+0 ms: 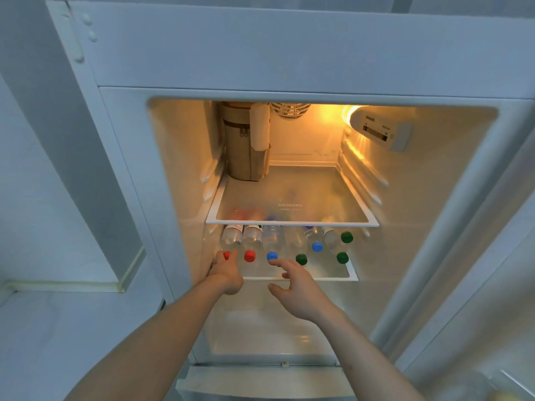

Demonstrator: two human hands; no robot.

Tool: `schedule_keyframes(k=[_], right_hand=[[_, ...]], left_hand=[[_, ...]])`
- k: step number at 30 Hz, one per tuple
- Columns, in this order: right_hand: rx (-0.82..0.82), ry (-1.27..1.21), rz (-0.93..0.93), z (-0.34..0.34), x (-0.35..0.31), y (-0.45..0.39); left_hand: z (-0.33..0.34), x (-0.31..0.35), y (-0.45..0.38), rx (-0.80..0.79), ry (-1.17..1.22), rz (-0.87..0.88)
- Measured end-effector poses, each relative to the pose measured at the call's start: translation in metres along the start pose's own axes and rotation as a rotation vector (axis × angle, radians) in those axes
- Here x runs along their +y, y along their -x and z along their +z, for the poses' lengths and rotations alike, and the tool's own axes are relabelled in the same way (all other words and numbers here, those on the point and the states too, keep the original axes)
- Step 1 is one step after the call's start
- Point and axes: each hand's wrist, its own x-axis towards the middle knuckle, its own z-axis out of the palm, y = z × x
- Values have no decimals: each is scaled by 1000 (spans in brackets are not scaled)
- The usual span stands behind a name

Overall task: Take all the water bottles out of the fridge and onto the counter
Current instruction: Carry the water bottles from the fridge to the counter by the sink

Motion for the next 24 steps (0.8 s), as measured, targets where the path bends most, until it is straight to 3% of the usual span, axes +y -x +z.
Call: schedule_keyframes(k=[14, 24], right_hand=[[-213, 305, 59, 50, -19, -81], [-234, 392, 66, 52, -15, -104]], left_hand=[[17, -14, 34, 54, -306, 137], [25, -20, 47, 87, -364, 172]])
